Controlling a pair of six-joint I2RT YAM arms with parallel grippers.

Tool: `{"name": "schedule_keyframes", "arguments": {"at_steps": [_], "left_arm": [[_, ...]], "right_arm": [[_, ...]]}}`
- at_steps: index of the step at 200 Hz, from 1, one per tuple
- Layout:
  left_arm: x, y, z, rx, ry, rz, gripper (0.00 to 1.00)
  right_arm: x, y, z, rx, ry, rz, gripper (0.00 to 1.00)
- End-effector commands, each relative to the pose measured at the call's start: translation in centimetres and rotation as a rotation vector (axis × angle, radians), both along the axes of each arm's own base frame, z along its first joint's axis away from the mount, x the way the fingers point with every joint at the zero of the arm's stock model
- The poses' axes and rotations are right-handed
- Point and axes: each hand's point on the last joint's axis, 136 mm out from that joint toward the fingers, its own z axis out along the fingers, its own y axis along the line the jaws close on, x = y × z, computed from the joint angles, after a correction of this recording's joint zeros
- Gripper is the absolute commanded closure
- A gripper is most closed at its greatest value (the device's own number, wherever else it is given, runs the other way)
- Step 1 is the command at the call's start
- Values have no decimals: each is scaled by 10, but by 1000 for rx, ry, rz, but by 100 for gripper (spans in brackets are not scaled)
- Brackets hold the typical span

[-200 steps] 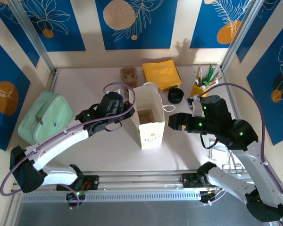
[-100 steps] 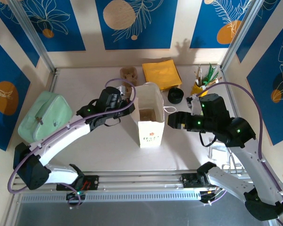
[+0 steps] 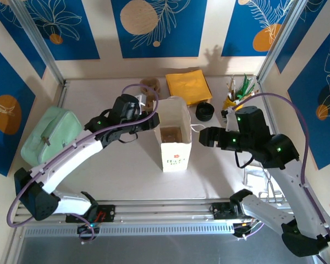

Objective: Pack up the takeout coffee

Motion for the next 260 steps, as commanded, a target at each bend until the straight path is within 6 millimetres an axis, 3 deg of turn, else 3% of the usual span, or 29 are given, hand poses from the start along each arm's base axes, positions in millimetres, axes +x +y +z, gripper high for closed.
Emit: {"name": "schedule_keyframes", "arguments": {"at_steps": [1, 38, 68, 101, 126, 193, 260], "left_arm": [[-5, 22, 27, 71, -64, 6, 50], [-13, 49, 48, 164, -140, 14, 35], [-22, 81, 53, 239, -202, 76, 26], [-34, 115, 42, 312, -227, 140, 15], [-41, 131, 27, 342, -233, 162, 1], [-56, 148, 20, 353, -295, 154, 1], [-60, 151, 15, 370, -300, 135, 1]], "right_arm": [[8, -25, 0, -112, -16, -72, 21], [35, -64, -11, -256, 13, -210, 19], [58, -93, -22, -302, 45, -293, 18], [83, -118, -38, -312, 95, -368, 14], [102, -132, -55, -345, 143, -390, 11], [142, -157, -94, -418, 233, -428, 5], [165, -177, -124, -477, 309, -469, 5]]}}
